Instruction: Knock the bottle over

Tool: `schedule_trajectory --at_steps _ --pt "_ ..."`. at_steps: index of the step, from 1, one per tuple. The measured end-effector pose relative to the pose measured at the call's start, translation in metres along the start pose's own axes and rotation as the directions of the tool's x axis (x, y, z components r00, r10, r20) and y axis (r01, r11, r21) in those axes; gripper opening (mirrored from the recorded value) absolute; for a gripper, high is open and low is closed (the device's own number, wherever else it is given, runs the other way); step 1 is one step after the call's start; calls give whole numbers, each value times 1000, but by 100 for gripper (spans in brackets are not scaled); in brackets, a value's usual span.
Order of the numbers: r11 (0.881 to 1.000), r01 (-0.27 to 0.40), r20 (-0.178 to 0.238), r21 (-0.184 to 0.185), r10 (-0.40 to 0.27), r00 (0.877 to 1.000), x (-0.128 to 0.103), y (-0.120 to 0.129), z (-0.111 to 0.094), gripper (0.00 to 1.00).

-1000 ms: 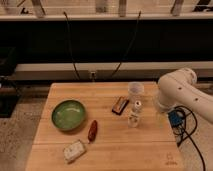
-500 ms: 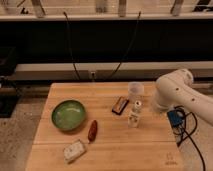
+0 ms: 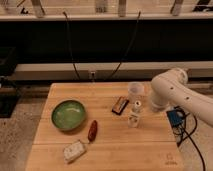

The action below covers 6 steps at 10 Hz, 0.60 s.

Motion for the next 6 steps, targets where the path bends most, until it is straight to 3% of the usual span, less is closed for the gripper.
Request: schedule_trajectory --at_steps 4,6 --pt "999 38 -3 -13 -38 999 -9 -4 3 0" --pt "998 63 2 -20 -63 998 -31 -7 5 0"
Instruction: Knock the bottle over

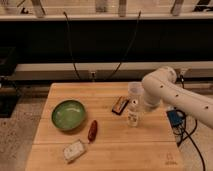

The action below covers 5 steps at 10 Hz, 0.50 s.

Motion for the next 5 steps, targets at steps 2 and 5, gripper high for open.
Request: schedule_trajectory --at_steps 2,5 --pt "1000 17 -4 -8 -17 1000 -5 -1 1 0" --pt "999 45 -6 -17 -45 999 -12 -2 2 0"
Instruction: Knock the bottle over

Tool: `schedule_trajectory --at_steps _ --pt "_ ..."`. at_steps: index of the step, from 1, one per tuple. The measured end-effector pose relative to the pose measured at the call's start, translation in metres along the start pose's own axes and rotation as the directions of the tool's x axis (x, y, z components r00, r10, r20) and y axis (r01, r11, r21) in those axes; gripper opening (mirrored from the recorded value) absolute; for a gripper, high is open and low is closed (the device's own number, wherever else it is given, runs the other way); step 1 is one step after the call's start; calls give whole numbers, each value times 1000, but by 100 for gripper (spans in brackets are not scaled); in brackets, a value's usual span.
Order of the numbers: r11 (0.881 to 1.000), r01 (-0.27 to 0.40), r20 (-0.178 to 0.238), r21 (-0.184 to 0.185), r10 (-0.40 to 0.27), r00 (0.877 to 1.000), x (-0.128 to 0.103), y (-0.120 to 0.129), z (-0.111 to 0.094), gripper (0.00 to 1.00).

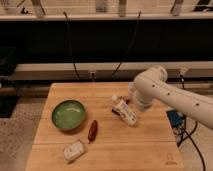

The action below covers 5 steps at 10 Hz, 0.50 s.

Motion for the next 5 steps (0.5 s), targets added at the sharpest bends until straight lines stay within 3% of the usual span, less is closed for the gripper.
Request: schedule_trajectory --at_steps 3,5 --pt "1000 28 3 -8 -28 1000 -25 -2 2 0" --pt "999 37 0 -9 -37 999 -29 -4 3 0"
